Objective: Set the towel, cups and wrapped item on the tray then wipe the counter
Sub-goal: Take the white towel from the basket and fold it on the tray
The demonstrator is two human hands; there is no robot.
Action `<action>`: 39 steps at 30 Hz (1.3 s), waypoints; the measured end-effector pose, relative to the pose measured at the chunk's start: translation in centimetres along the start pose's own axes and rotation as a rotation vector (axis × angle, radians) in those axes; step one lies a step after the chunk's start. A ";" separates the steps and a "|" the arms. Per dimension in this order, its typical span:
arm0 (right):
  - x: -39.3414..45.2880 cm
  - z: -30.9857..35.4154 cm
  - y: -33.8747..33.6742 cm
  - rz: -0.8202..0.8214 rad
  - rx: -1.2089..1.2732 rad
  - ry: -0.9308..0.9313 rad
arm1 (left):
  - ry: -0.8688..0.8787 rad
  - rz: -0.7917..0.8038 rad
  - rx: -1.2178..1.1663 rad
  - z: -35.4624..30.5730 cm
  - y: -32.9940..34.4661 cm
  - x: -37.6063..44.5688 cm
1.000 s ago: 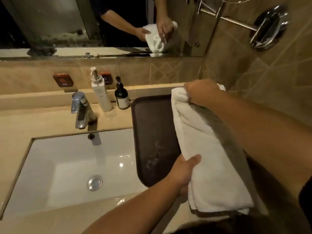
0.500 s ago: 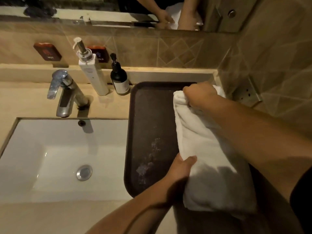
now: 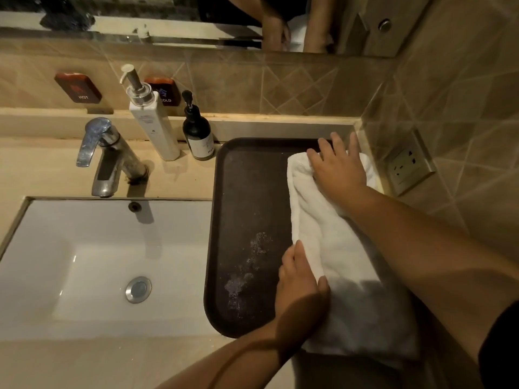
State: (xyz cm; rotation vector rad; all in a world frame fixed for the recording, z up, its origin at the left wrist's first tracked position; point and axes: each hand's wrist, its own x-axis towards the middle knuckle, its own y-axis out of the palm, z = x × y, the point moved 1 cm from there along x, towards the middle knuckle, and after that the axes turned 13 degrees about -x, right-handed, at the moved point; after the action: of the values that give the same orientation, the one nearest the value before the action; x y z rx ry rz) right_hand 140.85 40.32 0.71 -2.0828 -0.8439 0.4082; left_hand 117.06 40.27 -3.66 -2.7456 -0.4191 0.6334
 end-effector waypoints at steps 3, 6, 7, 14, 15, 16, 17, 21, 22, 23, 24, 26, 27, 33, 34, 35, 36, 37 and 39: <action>-2.3 0.8 -0.4 -0.158 0.093 0.054 | 0.244 -0.010 0.304 -0.1 0.7 -1.2; -3.9 1.7 -0.1 -0.124 0.124 0.064 | 0.442 0.057 0.441 0.3 2.3 -2.2; -4.5 1.9 0.5 -0.050 0.129 0.059 | 0.454 0.071 0.468 0.6 2.7 -2.4; -5.2 2.0 3.2 0.175 0.173 0.077 | 0.423 0.098 0.549 1.4 3.4 -1.9; -5.2 2.1 3.2 0.178 0.181 0.079 | 0.428 0.101 0.546 1.4 3.5 -1.8; -5.2 2.0 3.1 0.181 0.190 0.077 | 0.435 0.103 0.535 1.5 3.5 -1.8; -5.3 1.9 3.0 0.190 0.202 0.071 | 0.433 0.117 0.517 1.4 3.3 -1.7; -5.6 0.8 1.5 0.243 0.285 0.061 | 0.331 0.337 0.508 0.0 0.2 -0.9; -5.9 0.6 0.8 0.245 0.304 0.069 | 0.342 0.355 0.529 -0.8 -1.1 -0.8; -6.3 0.3 0.1 0.233 0.335 0.087 | 0.367 0.351 0.534 -1.7 -2.5 -0.7; -7.0 0.1 -0.8 0.207 0.381 0.118 | 0.385 0.326 0.517 -2.7 -4.0 -0.6; -8.8 -0.6 -2.5 0.166 0.491 0.189 | 0.355 0.270 0.469 -4.4 -6.5 -0.3; -9.9 -0.9 -3.3 0.177 0.537 0.215 | 0.344 0.251 0.485 -4.9 -7.5 -0.2; -18.4 -0.5 -6.7 0.285 0.567 0.359 | 0.557 0.238 0.659 -6.2 -10.1 -1.0; -19.9 0.0 -7.3 0.299 0.561 0.396 | 0.599 0.248 0.700 -5.9 -10.2 -1.4; -21.5 0.8 -7.9 0.316 0.550 0.431 | 0.645 0.257 0.741 -5.4 -10.4 -1.9; -23.0 1.6 -8.5 0.334 0.535 0.468 | 0.693 0.262 0.773 -4.8 -10.6 -2.5; -24.5 2.6 -9.2 0.348 0.518 0.508 | 0.743 0.264 0.797 -4.2 -10.8 -3.1; -27.5 4.9 -10.6 0.385 0.502 0.573 | 0.840 0.286 0.834 -2.8 -11.2 -4.5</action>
State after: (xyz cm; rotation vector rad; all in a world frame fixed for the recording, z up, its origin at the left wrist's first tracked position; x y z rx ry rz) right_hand 113.80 28.65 5.97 -1.7349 0.0090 0.1747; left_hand 112.07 48.42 4.31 -1.9926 0.3646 -0.2854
